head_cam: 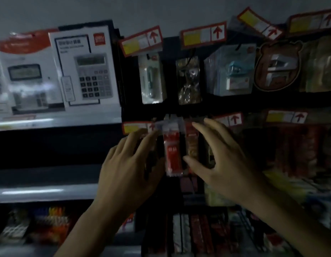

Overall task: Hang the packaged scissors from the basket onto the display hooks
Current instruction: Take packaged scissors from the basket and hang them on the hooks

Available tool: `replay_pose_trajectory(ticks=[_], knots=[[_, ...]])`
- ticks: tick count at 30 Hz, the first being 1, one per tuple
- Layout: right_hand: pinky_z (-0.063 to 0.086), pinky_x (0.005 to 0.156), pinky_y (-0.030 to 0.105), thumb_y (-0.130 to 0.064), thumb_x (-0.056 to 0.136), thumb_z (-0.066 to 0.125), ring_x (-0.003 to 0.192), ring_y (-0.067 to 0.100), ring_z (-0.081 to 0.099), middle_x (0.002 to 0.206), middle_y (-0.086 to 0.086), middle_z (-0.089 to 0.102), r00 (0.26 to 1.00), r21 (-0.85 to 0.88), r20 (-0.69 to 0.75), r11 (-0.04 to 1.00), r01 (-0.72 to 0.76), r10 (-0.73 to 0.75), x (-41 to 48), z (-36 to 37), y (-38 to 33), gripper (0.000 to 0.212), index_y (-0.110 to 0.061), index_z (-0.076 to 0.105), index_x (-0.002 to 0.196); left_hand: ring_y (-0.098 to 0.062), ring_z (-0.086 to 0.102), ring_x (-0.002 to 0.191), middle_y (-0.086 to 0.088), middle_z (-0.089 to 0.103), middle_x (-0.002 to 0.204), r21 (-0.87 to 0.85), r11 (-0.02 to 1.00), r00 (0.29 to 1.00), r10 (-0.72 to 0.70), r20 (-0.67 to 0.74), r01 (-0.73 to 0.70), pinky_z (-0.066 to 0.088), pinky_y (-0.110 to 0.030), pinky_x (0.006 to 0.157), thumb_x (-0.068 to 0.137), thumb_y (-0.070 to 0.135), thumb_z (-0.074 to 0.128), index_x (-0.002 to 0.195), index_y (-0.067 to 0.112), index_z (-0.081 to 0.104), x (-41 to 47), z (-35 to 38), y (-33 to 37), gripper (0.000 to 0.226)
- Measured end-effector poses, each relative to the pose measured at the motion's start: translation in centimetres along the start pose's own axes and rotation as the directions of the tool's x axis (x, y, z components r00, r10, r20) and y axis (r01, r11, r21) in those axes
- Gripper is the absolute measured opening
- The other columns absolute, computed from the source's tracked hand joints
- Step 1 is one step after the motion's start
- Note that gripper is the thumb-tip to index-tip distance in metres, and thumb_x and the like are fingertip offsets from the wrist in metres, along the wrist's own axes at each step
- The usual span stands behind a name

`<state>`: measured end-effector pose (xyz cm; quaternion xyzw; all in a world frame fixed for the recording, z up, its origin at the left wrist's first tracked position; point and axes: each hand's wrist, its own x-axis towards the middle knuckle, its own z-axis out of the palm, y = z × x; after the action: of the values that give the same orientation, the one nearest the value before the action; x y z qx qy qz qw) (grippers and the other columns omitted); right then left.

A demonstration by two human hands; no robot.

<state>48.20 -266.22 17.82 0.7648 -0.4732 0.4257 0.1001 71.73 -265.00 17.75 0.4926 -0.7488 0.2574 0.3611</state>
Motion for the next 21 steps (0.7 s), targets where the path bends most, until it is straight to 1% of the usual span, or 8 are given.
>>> replay_pose_trajectory(ticks=[3,6,8,11,13,16,18,21], knots=[[0.041,0.113,0.041,-0.068,0.092,0.047,0.148,0.011,0.03,0.161,-0.016,0.022,0.999,0.027,0.036,0.999,0.03,-0.031,-3.5,1.9,-1.2,0.074,-0.037,0.027,0.157,-0.022,0.058,0.121,0.002,0.05,0.146,0.008,0.996,0.995,-0.09,0.032,0.089,0.053,-0.038,0.087,0.095,0.055,0.055,0.153,0.029,0.039,-5.4,0.3,-1.1,0.065],[0.041,0.112,0.035,-0.056,0.098,0.055,0.141,0.008,0.039,0.152,-0.013,0.039,0.993,0.157,0.071,0.984,0.085,-0.097,-7.1,4.0,-2.0,0.062,-0.028,0.042,0.151,-0.021,0.064,0.105,0.003,0.061,0.132,-0.003,0.973,0.969,-0.231,0.092,0.232,0.055,-0.035,0.074,0.094,0.056,0.052,0.155,0.031,0.035,-11.5,0.2,-1.2,0.068],[0.043,0.11,0.035,-0.049,0.099,0.058,0.137,0.009,0.044,0.147,-0.013,0.046,0.988,0.239,0.087,0.965,0.105,-0.129,-9.4,5.7,-2.3,0.054,-0.026,0.048,0.147,-0.019,0.065,0.1,0.007,0.065,0.123,-0.02,0.943,0.938,-0.329,0.11,0.333,0.056,-0.036,0.072,0.093,0.053,0.053,0.155,0.033,0.035,-15.7,-0.4,-0.5,0.068],[0.043,0.11,0.034,-0.046,0.099,0.059,0.136,0.009,0.047,0.143,-0.013,0.05,0.969,0.351,0.173,0.93,0.107,-0.176,-12.3,8.5,-2.4,0.05,-0.029,0.05,0.144,-0.017,0.067,0.096,0.009,0.068,0.116,0.028,0.884,0.88,-0.467,0.084,0.467,0.057,-0.035,0.071,0.095,0.049,0.057,0.149,0.034,0.043,-21.4,-1.1,1.0,0.058],[0.046,0.104,0.033,-0.045,0.099,0.057,0.127,0.011,0.052,0.132,-0.013,0.056,0.943,0.439,0.242,0.892,0.103,-0.228,-14.2,10.2,-2.4,0.04,-0.029,0.057,0.136,-0.017,0.069,0.093,0.01,0.069,0.112,0.101,0.814,0.813,-0.579,0.059,0.573,0.057,-0.037,0.068,0.094,0.048,0.059,0.143,0.034,0.049,-25.1,-1.5,2.5,0.052],[0.05,0.085,0.035,-0.041,0.102,0.054,0.101,0.012,0.058,0.103,-0.011,0.06,0.887,0.565,0.276,0.809,0.163,-0.371,-17.5,13.1,-2.5,0.022,-0.023,0.066,0.102,-0.015,0.07,0.087,0.012,0.07,0.109,0.227,0.688,0.701,-0.712,0.029,0.689,0.057,-0.035,0.065,0.092,0.045,0.064,0.138,0.034,0.053,-30.8,-1.9,6.2,0.049],[0.051,0.079,0.037,-0.04,0.102,0.052,0.091,0.013,0.057,0.094,-0.009,0.058,0.846,0.637,0.307,0.755,0.157,-0.436,-20.2,15.1,-2.5,0.029,-0.02,0.064,0.085,-0.018,0.071,0.086,0.012,0.071,0.108,0.291,0.575,0.601,-0.799,0.001,0.765,0.058,-0.035,0.067,0.093,0.043,0.065,0.133,0.033,0.057,-34.8,-2.3,9.3,0.042],[0.051,0.077,0.041,-0.041,0.102,0.051,0.087,0.019,0.059,0.089,-0.004,0.061,0.764,0.72,0.363,0.681,0.133,-0.533,-24.7,17.5,-3.0,0.037,-0.016,0.065,0.079,-0.018,0.07,0.088,0.011,0.071,0.105,0.386,0.387,0.425,-0.905,-0.013,0.837,0.056,-0.033,0.067,0.092,0.046,0.059,0.128,0.033,0.057,-40.9,-3.6,14.7,0.039]])
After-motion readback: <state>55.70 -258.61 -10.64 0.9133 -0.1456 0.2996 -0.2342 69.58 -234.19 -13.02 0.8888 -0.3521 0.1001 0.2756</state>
